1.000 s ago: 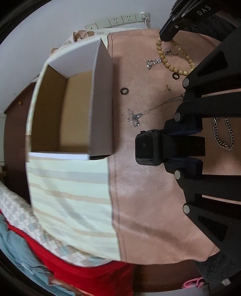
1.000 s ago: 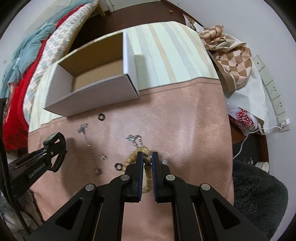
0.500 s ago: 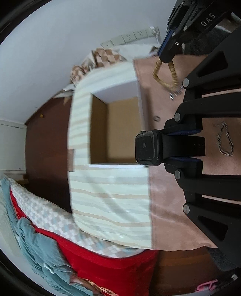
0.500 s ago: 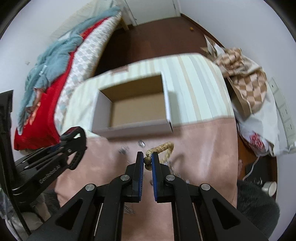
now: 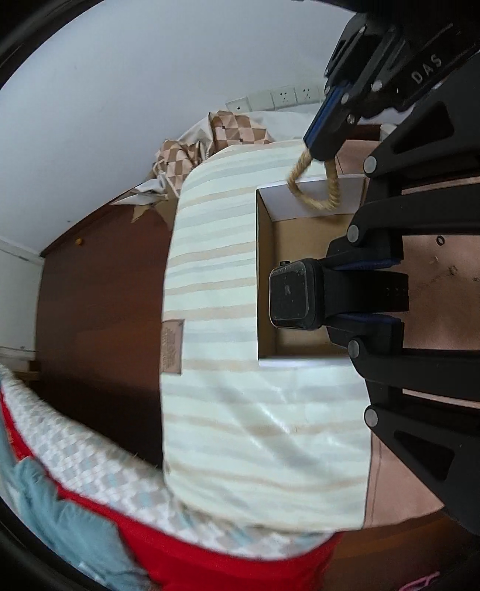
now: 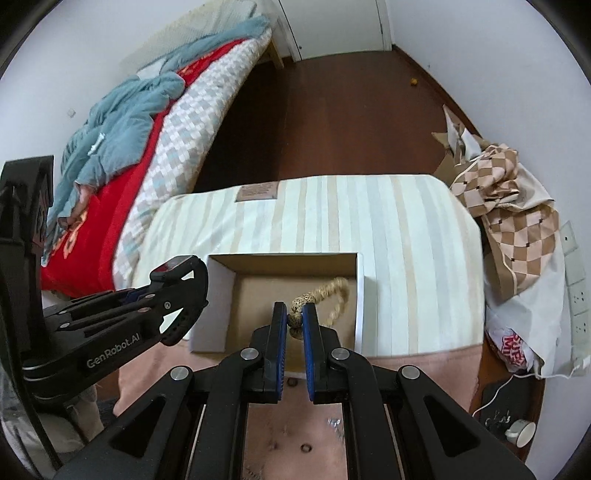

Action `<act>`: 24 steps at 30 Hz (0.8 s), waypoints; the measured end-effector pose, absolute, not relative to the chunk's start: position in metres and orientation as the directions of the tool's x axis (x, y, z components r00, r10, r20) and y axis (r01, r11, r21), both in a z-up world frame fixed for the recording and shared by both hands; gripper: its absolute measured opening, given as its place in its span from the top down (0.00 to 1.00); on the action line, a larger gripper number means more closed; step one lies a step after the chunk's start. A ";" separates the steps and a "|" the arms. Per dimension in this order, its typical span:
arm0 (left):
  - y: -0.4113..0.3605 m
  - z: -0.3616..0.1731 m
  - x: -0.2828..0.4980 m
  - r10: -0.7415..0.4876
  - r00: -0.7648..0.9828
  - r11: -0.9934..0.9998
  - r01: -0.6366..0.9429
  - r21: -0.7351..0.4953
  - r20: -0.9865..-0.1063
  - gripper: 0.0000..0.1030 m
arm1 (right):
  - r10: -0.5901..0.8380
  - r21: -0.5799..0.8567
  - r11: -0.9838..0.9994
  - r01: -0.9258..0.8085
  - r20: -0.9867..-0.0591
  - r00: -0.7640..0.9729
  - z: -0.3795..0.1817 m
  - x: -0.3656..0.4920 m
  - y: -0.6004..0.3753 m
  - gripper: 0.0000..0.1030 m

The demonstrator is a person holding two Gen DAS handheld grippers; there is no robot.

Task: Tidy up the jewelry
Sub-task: 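Carry the watch and bead bracelet into the white box and open both tools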

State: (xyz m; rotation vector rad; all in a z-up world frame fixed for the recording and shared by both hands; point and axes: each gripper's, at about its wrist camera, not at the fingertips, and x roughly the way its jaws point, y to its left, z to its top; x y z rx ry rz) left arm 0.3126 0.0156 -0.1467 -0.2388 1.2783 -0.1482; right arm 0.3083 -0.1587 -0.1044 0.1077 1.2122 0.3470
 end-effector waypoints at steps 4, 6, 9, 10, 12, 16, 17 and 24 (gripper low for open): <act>0.019 -0.164 0.328 -0.268 0.233 0.956 -0.061 -0.289 -0.935 0.85 | 0.344 0.295 0.931 -0.214 -0.906 0.246 -0.130 0.331 -0.153 0.91; 0.022 -0.168 0.333 -0.293 0.216 0.945 -0.081 -0.316 -0.932 0.82 | 0.366 0.323 0.921 -0.218 -0.909 0.199 -0.141 0.338 -0.151 0.91; 0.027 -0.164 0.336 -0.297 0.233 0.940 -0.102 -0.327 -0.926 0.44 | 0.376 0.345 0.914 -0.215 -0.918 0.124 -0.156 0.347 -0.148 0.89; 0.028 -0.160 0.335 -0.291 0.245 0.942 -0.099 -0.322 -0.925 0.33 | 0.372 0.343 0.915 -0.213 -0.921 0.118 -0.157 0.347 -0.149 0.87; 0.029 -0.152 0.334 -0.269 0.264 0.950 -0.088 -0.301 -0.926 0.19 | 0.344 0.315 0.926 -0.208 -0.930 0.127 -0.158 0.345 -0.151 0.59; 0.034 -0.143 0.325 -0.188 0.291 0.972 -0.081 -0.220 -0.938 0.09 | 0.297 0.261 0.944 -0.204 -0.940 0.169 -0.150 0.337 -0.155 0.47; 0.036 -0.142 0.321 -0.149 0.302 0.980 -0.082 -0.181 -0.942 0.01 | 0.272 0.235 0.951 -0.201 -0.944 0.185 -0.147 0.334 -0.156 0.43; 0.039 -0.147 0.285 0.030 0.377 0.995 -0.097 -0.008 -0.926 0.01 | 0.087 0.046 0.983 -0.179 -0.969 0.231 -0.156 0.306 -0.158 0.06</act>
